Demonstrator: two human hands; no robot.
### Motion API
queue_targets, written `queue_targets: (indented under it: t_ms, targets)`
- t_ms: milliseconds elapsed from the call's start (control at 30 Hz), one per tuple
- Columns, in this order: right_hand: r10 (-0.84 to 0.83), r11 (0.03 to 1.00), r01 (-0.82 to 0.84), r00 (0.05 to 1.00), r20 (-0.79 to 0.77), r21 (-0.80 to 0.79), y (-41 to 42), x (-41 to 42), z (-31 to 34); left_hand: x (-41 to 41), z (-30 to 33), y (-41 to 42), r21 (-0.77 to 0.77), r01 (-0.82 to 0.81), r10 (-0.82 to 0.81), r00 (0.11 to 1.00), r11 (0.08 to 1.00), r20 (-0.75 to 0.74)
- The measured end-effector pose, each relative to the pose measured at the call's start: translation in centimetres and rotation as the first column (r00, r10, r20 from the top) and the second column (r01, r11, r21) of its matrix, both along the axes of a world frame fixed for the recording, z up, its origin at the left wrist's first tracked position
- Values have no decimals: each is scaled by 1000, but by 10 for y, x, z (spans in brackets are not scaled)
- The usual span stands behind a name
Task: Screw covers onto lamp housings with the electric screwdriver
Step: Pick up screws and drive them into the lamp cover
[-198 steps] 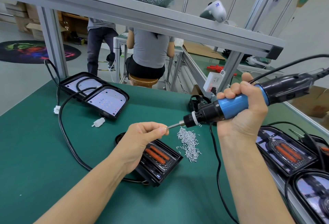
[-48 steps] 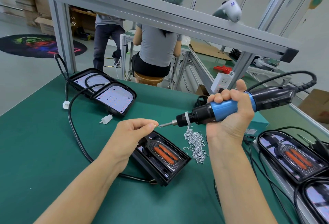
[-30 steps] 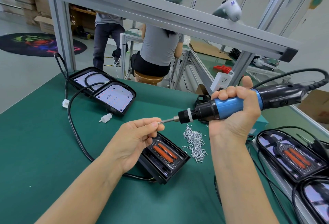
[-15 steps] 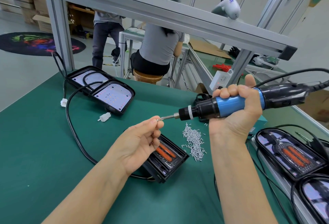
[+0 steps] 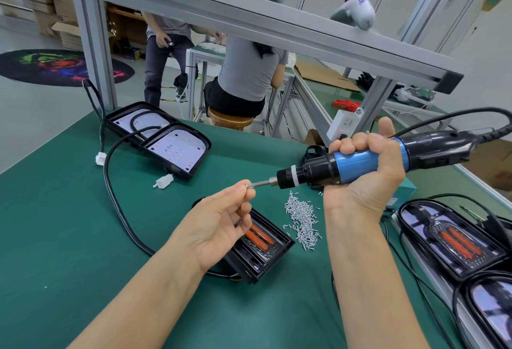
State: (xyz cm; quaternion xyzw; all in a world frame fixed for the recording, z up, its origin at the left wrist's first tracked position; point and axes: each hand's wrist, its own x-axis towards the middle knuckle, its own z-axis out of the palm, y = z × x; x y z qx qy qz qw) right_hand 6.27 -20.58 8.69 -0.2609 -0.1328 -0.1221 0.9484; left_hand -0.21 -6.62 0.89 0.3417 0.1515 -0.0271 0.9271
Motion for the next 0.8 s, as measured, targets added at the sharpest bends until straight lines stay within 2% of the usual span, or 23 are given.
queue_targets:
  t_ms: [167,300,400,500,800]
  targets:
    - [-21,1000,21,1000,-2,2,0,-1,0,-1,-2,-3,2,-28,27,999,1000,26]
    - [-31,999,31,1000,-7,-8,2,-2,-2,-3,-4,-7,132,-140,131,988,981,76]
    - [-36,998,36,999,12,-42,3,-3,-3,-5,-5,-6,336,-273,230,959,901,162]
    - [-37,998,38,999,20,-45,2,-2,-3,-5,-4,-5,509,-350,239,932,786,272]
    - [-61,997,62,997,36,-37,3,-2,-4,-2,-5,-1,702,-394,211,918,593,337]
